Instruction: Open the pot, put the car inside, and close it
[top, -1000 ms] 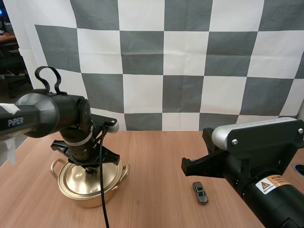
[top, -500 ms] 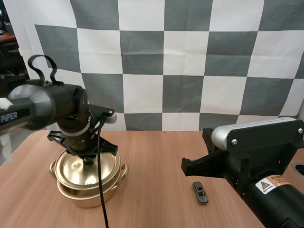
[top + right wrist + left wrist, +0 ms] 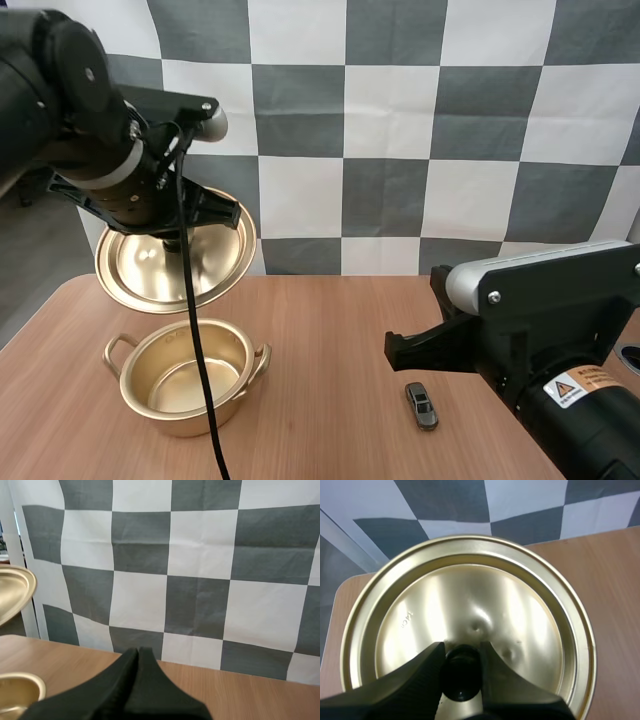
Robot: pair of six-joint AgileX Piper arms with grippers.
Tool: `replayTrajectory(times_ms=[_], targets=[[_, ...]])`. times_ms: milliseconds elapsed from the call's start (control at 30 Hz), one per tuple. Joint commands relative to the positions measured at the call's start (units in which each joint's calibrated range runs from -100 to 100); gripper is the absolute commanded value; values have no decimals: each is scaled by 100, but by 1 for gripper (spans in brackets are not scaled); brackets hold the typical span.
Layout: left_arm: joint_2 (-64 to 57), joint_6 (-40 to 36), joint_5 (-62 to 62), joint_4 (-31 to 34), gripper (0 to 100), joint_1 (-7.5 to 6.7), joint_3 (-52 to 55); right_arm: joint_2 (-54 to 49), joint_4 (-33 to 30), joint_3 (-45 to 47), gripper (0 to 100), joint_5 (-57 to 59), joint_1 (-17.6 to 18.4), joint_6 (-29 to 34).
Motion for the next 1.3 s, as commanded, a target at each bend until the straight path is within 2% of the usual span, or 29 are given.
replayTrajectory(times_ms=[0, 133, 267, 367, 567, 767, 967, 1000, 1067, 1100, 1133, 1233, 1267], targets=[[-575, 2, 41, -52, 0, 4, -122, 281, -347, -251, 0, 444, 5, 111], [-1350, 105, 41, -158, 0, 4, -154, 1242, -974, -858, 0, 1853, 5, 704], [-2056, 114, 41, -158, 0, 4, -154, 2637, -1277, -1428, 0, 3558, 5, 849], [-2412, 249, 41, -158, 0, 4, -154, 3543, -1278, -1684, 0, 4650, 5, 849], [-2629, 325, 41, -158, 0, 4, -154, 4672, -1019, -1840, 0, 4650, 5, 849], [-2642, 325, 41, -158, 0, 4, -154, 4765, -1026, -1840, 0, 4650, 5, 745], [-2698, 325, 41, -158, 0, 4, -154, 4765, -1157, -1840, 0, 4650, 5, 315], [-2698, 325, 41, -158, 0, 4, -154, 4765, -1200, -1840, 3, 4650, 5, 203], [-2698, 325, 41, -158, 0, 4, -154, 4765, -1305, -1840, 25, 4650, 5, -36], [-2698, 325, 41, -158, 0, 4, -154, 4765, -1319, -1840, 30, 4650, 5, -124], [-2698, 325, 41, -158, 0, 4, -154, 4765, -1294, -1840, 50, 4650, 5, -303], [-2698, 325, 41, -158, 0, 4, -154, 4765, -1077, -1840, 79, 4650, 5, -382], [-2698, 325, 41, -158, 0, 4, -154, 4765, -1018, -1840, 85, 4650, 5, -382]])
